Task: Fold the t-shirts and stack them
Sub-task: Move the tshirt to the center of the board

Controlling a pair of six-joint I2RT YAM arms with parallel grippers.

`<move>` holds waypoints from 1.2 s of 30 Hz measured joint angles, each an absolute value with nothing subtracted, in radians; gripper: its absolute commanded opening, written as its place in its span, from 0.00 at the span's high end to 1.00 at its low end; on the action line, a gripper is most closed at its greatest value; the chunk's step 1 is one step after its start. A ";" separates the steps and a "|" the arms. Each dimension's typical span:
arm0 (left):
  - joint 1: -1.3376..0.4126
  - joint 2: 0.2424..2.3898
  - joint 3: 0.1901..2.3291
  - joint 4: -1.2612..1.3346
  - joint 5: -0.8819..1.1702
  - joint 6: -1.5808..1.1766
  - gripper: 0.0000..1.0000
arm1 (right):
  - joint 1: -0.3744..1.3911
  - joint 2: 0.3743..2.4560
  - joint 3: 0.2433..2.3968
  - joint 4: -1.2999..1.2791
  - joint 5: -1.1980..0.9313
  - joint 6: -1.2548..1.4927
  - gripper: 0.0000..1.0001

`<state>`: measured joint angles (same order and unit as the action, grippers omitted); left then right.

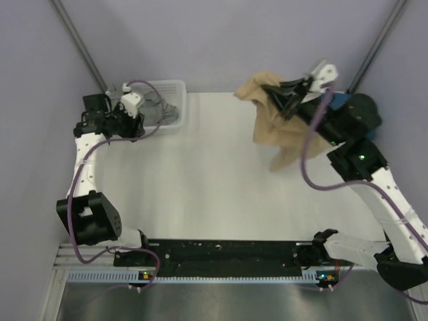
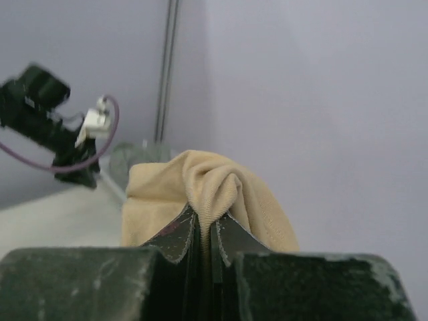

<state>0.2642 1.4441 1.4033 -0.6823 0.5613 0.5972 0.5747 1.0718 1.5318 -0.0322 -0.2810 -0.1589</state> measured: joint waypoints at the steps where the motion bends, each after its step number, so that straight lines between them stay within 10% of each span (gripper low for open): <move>1: 0.232 1.452 1.391 -0.680 0.549 0.618 0.56 | 0.572 1.083 1.468 -0.043 -0.279 -0.152 1.00; 5: 0.052 1.544 1.348 -0.676 0.482 0.708 0.87 | 0.562 1.176 1.260 -0.121 -0.262 -0.120 1.00; 25: 0.015 2.071 1.623 -0.498 0.096 0.664 1.00 | 0.564 1.428 1.271 -0.185 -0.426 0.090 1.00; 36: 0.063 1.872 1.397 -0.467 0.226 0.688 0.53 | 0.657 1.445 1.611 -0.161 -1.019 0.104 1.00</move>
<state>0.0631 1.8725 1.3972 -0.4675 0.2256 0.6876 0.6567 1.4452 1.6112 -0.1608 -1.0195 0.1036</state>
